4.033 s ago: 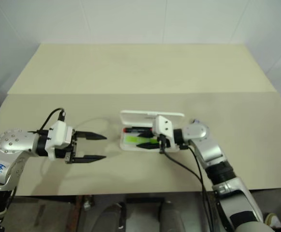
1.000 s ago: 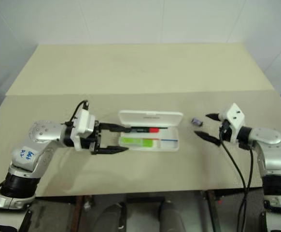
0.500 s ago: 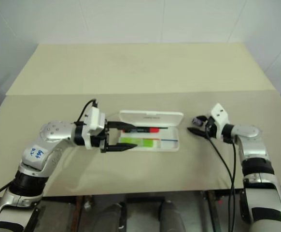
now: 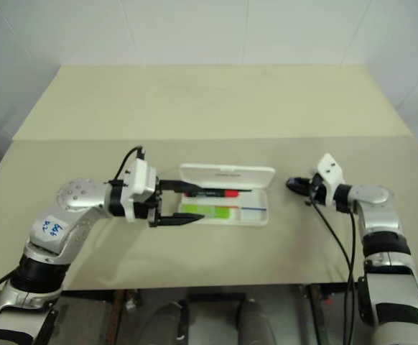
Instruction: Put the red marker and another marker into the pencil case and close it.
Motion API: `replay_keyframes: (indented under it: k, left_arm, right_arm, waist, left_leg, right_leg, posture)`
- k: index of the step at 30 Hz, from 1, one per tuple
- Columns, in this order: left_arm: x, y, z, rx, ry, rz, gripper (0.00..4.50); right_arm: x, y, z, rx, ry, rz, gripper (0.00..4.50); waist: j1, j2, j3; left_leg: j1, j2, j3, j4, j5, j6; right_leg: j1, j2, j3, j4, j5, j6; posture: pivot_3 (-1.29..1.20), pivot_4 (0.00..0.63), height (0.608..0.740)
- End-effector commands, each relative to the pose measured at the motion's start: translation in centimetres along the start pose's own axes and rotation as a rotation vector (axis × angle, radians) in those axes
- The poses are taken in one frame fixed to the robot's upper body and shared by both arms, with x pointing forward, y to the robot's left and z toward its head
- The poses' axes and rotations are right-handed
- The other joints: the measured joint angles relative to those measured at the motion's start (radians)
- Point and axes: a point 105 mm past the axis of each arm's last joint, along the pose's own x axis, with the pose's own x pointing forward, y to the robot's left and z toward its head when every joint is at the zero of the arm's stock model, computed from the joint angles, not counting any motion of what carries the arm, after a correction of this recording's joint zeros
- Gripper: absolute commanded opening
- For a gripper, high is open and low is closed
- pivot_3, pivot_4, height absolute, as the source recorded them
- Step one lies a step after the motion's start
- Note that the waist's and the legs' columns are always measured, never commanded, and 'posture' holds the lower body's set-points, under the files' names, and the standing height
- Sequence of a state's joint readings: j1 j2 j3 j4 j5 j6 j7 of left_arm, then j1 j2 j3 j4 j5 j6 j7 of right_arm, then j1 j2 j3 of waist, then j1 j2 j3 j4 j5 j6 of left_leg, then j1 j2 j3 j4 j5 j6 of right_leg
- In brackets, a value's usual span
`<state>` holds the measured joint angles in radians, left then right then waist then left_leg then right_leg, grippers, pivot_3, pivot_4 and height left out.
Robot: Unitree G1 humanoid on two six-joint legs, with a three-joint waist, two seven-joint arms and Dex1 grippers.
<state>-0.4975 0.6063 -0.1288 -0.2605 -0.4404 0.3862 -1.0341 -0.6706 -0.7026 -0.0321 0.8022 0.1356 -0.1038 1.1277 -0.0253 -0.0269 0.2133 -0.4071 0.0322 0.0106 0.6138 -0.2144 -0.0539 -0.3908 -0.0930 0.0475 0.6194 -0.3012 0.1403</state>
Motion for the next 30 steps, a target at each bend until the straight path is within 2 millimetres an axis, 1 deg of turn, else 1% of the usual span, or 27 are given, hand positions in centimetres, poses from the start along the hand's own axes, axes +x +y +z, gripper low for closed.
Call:
replay_keyframes:
  k: [1,6,10,12,14,16,18,21,26,30]
  left_arm:
    - [-1.0,0.1,0.5,0.046,0.002,0.011,3.0]
    - [-1.9,-0.1,0.1,0.039,0.025,0.018,3.0]
    - [-2.4,-0.2,-0.1,0.034,0.032,0.021,3.0]
    - [-2.6,-0.2,-0.2,0.031,0.035,0.023,3.0]
    - [-2.8,-0.1,-0.3,0.03,0.04,0.025,3.0]
    - [-3.2,0.0,-0.6,0.037,0.056,0.03,3.0]
    - [-3.6,0.1,-0.8,0.041,0.072,0.03,3.0]
    - [-3.8,0.2,-1.0,0.049,0.082,0.03,3.0]
    - [-3.9,0.2,-1.0,0.055,0.088,0.032,3.0]
    - [-3.9,0.1,-1.0,0.057,0.088,0.04,3.0]
  right_arm:
    - [-2.1,0.9,1.3,-0.045,-0.024,0.056,0.39]
    - [-4.1,3.6,2.4,-0.079,-0.014,0.132,0.39]
    - [-4.3,5.6,4.2,-0.087,-0.047,0.168,0.39]
    - [-4.2,6.4,5.0,-0.088,-0.064,0.179,0.39]
    - [-3.6,7.7,5.9,-0.09,-0.093,0.21,0.39]
    - [-2.6,9.3,6.8,-0.099,-0.126,0.261,0.39]
    - [-1.4,10.4,7.1,-0.095,-0.147,0.309,0.39]
    - [-0.3,10.9,6.5,-0.112,-0.127,0.339,0.39]
    - [1.5,10.7,5.8,-0.107,-0.119,0.363,0.39]
    - [2.5,10.5,5.4,-0.114,-0.117,0.377,0.39]
  waist:
    - [0.0,0.0,0.0]
    - [-0.007,0.0,0.0]
    - [-0.008,0.0,0.0]
    - [-0.006,0.0,0.0]
    - [-0.003,0.0,0.0]
    - [-0.004,0.0,0.0]
    - [-0.005,0.0,0.0]
    - [-0.004,0.0,0.0]
    - [-0.003,-0.001,0.0]
    - [-0.003,0.0,0.0]
  left_leg:
    - [0.0,0.0,0.0,0.0,0.0,0.0]
    - [0.0,0.0,0.001,-0.001,-0.001,0.0]
    - [0.001,0.001,0.001,0.0,0.0,0.0]
    - [0.002,0.001,0.001,0.0,0.0,0.0]
    - [0.001,0.0,0.001,0.001,0.0,0.0]
    - [0.001,0.0,0.001,0.001,0.0,0.0]
    - [0.001,0.0,0.001,0.001,0.0,0.0]
    - [0.001,0.0,0.001,0.001,0.0,0.0]
    - [0.0,0.0,0.001,0.001,0.0,0.001]
    - [0.0,0.0,0.001,0.0,0.0,0.001]
  right_leg:
    - [0.0,0.0,0.0,0.0,0.0,0.0]
    - [-0.001,0.0,0.001,0.0,-0.001,0.001]
    - [-0.001,0.0,0.001,0.001,-0.001,0.0]
    - [-0.001,0.0,0.001,0.001,-0.001,-0.001]
    - [0.0,0.0,0.001,0.0,-0.003,-0.005]
    - [0.0,0.0,0.001,0.0,-0.004,-0.009]
    - [-0.001,0.0,0.001,0.0,-0.004,-0.009]
    - [-0.001,0.0,0.001,0.0,-0.004,-0.008]
    - [-0.001,-0.001,0.001,-0.001,-0.004,-0.008]
    - [-0.001,0.0,0.001,0.0,-0.002,-0.004]
  posture:
    - [0.0,0.15,0.74]
    - [0.0,0.15,0.74]
    - [0.0,0.15,0.74]
    - [0.0,0.15,0.74]
    - [0.0,0.15,0.74]
    - [0.0,0.15,0.74]
    - [0.0,0.15,0.74]
    - [0.0,0.15,0.74]
    - [0.0,0.15,0.74]
    - [0.0,0.15,0.74]
